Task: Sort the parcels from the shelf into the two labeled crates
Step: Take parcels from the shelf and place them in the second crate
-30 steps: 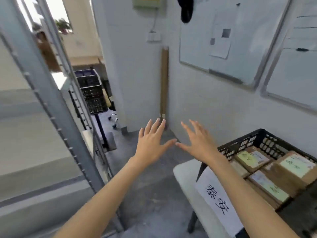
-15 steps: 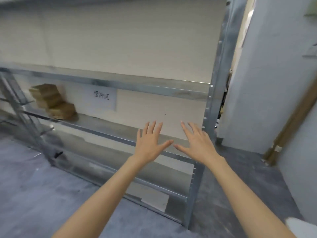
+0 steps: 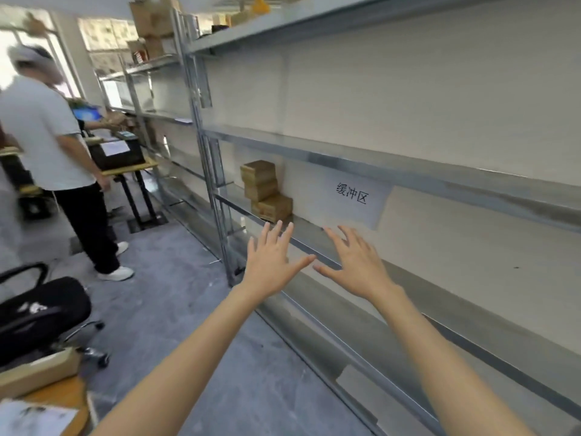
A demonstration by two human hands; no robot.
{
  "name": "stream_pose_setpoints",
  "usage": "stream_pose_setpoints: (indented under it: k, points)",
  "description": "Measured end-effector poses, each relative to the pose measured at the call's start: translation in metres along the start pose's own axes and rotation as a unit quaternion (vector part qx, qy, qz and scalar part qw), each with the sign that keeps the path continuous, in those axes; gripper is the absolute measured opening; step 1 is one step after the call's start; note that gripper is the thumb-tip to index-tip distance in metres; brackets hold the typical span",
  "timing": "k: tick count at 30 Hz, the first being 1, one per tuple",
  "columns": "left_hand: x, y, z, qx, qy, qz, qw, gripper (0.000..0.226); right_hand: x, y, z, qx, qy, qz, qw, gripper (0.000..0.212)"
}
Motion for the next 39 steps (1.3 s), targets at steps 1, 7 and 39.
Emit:
stream_pose_setpoints:
  k: [1, 7, 39]
  points:
    - [0.019, -0.006, -0.009, -0.003, -0.007, -0.002, 1.0, 0.088, 0.012, 0.008, -0.019, 0.0, -0.006, -0.002, 1.0, 0.084]
    - [0.111, -0.022, -0.055, -0.013, -0.057, 0.019, 0.998, 0.086, 0.062, 0.047, -0.109, -0.013, -0.026, -0.016, 0.999, 0.082]
    - [0.251, 0.168, -0.449, 0.078, -0.1, 0.08, 0.989, 0.095, -0.074, 0.232, -0.499, 0.066, 0.05, -0.057, 0.995, 0.088]
Point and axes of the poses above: each hand's wrist, its own z-axis away from the middle knuckle, its own y-axis out of the palm, x = y × z, the point moved 8 cm from there along -z, towards the middle knuckle, and after that the axes turned 7 degrees about -y, right-handed, at the moved point
